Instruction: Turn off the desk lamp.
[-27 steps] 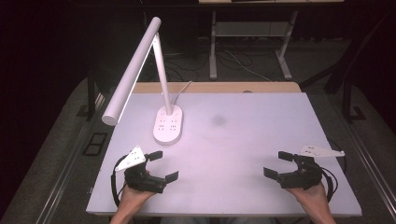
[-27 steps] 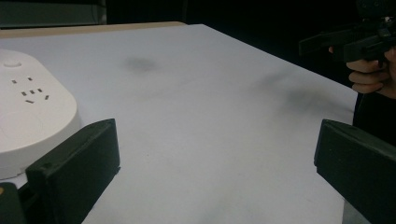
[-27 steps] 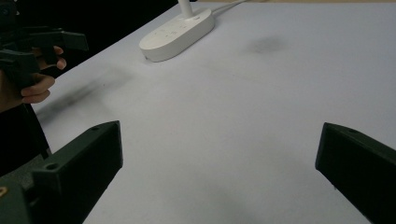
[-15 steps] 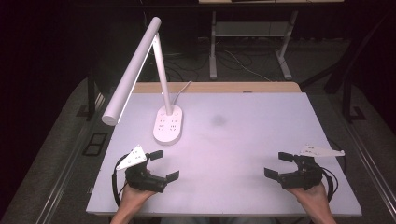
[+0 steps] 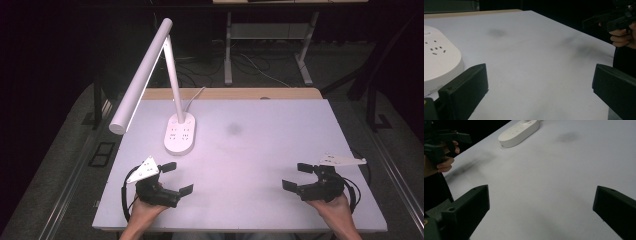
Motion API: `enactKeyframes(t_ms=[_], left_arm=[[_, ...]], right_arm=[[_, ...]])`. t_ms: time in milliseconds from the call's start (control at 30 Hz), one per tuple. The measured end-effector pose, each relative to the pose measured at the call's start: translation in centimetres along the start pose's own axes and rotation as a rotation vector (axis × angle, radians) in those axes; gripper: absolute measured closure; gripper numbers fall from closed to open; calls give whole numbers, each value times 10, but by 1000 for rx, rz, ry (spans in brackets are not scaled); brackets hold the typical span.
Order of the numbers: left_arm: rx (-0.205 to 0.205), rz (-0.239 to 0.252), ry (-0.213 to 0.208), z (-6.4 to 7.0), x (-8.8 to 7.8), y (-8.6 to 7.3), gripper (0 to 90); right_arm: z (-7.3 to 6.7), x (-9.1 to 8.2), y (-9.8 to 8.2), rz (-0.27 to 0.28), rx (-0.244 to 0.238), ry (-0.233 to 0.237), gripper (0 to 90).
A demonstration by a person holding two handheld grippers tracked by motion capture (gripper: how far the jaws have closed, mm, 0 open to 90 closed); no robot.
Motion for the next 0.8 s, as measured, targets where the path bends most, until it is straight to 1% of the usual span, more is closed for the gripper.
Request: enactKeyframes(t_ms=[133,167,233,267,433,800], left_arm=[[-5,-5,3,0,2,0,0],[-4,-9,3,-1,2,0,0],[-2,-12,6,-1,2,0,0],[-2,-12,7,-1,2,0,0],[0,-18,14,-1,2,0,0],[-6,-17,15,-1,2,0,0]], right_arm=[[0,-1,1,-4,-9,1,7],[-1,-2,3,-9,-2,2,7],[-1,-2,3,-8,-4,2,7],[-1,-2,6,-21,-2,5,7],[-2,-2,11,-26,-9,10,7],[-3,-1,26,-26,-40,12,7]])
Point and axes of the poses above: each handheld gripper's, and its own axes: x roughly forward along the jaws, y roughly out of its top, z roughly to its right, the point moved 1 cm from there along x, roughly forward along the jaws, and after that the axes turned 14 degrees about -y, right-handed, at the moved point
